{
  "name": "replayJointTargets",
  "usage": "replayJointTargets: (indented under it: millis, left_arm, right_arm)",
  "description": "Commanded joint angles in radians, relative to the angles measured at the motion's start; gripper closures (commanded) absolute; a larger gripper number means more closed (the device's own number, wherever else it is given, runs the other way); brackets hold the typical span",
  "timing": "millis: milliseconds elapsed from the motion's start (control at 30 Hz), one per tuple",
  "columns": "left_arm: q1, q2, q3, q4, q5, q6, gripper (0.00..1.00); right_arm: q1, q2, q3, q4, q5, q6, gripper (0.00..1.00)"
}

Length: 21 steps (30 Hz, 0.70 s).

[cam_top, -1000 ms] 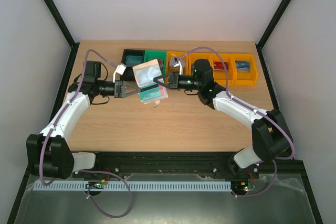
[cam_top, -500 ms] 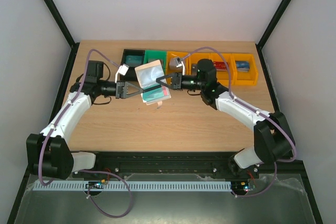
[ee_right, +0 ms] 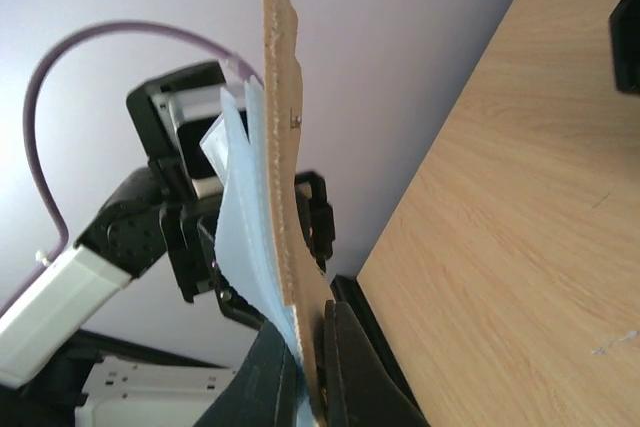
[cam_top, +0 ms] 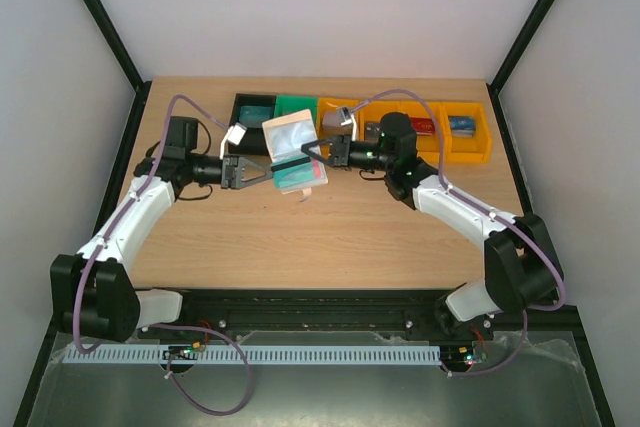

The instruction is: Take the credit cards out of the card holder

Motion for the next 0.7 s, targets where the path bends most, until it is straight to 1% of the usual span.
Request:
replayJointTargets:
  millis: [0, 167, 300, 367, 567, 600, 667]
  left_arm:
    - [-0.005, -0.011, -0.020, -0.001, 0.023, -0.007, 0.82]
    - [-0.016, -0.008, -0.022, 0.007, 0.028, -0.011, 0.79]
    - [-0.039, 0.001, -0.020, 0.039, 0.022, -0.037, 0.71]
    - [-0.047, 0.006, -0.017, 0.053, 0.020, -0.050, 0.71]
    - [-0.049, 0.008, -0.015, 0.077, 0.009, -0.076, 0.74]
    - [-0.049, 0.008, -0.014, 0.077, 0.011, -0.077, 0.77]
    - [-0.051, 0.007, -0.011, 0.075, 0.012, -0.075, 0.85]
  right_arm:
    - [-0.026, -0.010, 0.009, 0.085, 0.041, 0.027, 0.98]
    - [-0.025, -0.006, 0.008, 0.094, 0.039, 0.033, 0.98]
    - [-0.017, -0.003, 0.006, 0.106, 0.037, 0.042, 0.98]
    - [-0.013, -0.001, 0.007, 0.110, 0.036, 0.045, 0.98]
    - [-0.001, 0.002, 0.013, 0.114, 0.032, 0.045, 0.98]
    - [0.000, 0.003, 0.013, 0.114, 0.033, 0.045, 0.98]
    - [0.001, 0.004, 0.013, 0.113, 0.032, 0.045, 0.98]
